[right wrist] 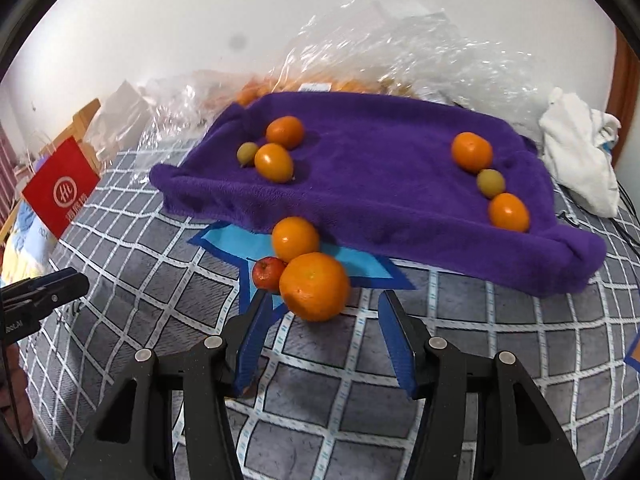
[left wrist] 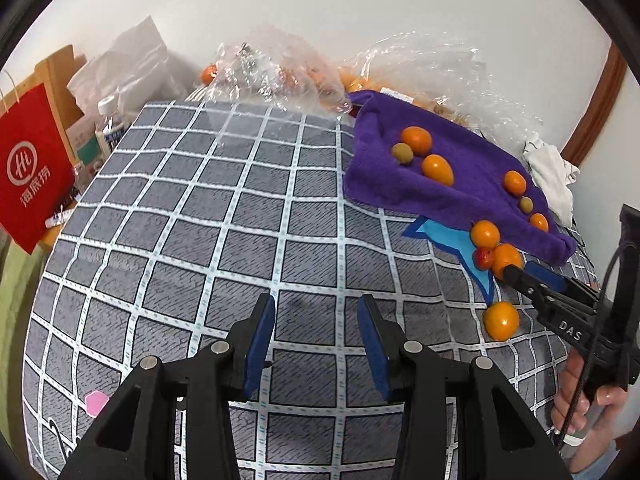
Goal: Organize fruits
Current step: 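Move both grippers back toward the fruit on the blue star mat, then grasp a large orange on the checked cover with the right gripper, then grasp an orange with the left gripper while the right gripper carries its orange to the towel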
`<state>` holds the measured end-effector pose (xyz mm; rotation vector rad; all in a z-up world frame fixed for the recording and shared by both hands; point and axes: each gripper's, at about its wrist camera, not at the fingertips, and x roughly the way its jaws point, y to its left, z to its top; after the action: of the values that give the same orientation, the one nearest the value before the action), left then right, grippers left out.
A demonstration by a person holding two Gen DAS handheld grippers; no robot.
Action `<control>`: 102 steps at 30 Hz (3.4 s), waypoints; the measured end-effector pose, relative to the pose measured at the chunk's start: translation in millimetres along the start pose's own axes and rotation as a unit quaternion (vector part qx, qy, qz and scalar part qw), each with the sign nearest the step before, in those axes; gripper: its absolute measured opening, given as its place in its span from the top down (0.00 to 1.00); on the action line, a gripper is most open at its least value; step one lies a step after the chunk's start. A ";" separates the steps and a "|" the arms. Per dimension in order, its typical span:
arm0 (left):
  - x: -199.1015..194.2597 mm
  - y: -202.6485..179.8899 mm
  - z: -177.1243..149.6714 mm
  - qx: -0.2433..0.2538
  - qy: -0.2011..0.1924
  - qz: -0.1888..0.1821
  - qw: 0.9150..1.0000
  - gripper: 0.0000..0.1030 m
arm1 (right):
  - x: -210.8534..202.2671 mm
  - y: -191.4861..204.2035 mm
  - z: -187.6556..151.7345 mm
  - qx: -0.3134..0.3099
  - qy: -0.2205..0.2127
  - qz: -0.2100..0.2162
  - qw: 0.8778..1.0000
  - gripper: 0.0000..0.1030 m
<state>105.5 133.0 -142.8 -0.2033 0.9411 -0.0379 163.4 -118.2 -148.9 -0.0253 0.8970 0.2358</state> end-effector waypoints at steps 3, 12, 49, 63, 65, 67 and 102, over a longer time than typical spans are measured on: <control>2.0 2.4 0.0 0.001 0.002 0.001 1.000 0.61 | 11.5 -0.8 2.3 0.008 0.012 0.016 1.000 0.47; 7.0 0.3 -1.1 -0.005 0.014 -0.004 1.000 0.61 | 16.6 -1.1 6.2 0.014 0.007 0.027 1.000 0.61; 37.6 -157.4 -21.5 0.103 0.054 -0.058 0.992 0.53 | -49.9 -138.3 -65.1 0.084 -0.032 -0.018 0.996 0.61; 30.1 -142.9 -26.7 0.106 0.007 -0.020 0.994 0.68 | -50.7 -141.9 -66.6 0.100 -0.033 0.002 0.994 0.61; 30.0 -134.9 -21.4 0.102 0.004 -0.013 0.995 0.68 | -51.7 -138.0 -66.2 0.092 -0.034 -0.008 0.995 0.61; 31.7 -122.1 -12.3 0.089 -0.005 -0.006 0.996 0.68 | -50.9 -130.7 -64.6 0.077 -0.031 -0.029 0.996 0.61; 9.6 -77.3 14.7 0.039 -0.065 -0.046 0.996 0.68 | -48.9 -113.7 -22.7 0.087 -0.039 0.011 0.995 0.61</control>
<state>127.3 58.4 -127.5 -0.1736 0.7984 -0.1443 140.9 -241.0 -133.8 0.1552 0.8371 0.1765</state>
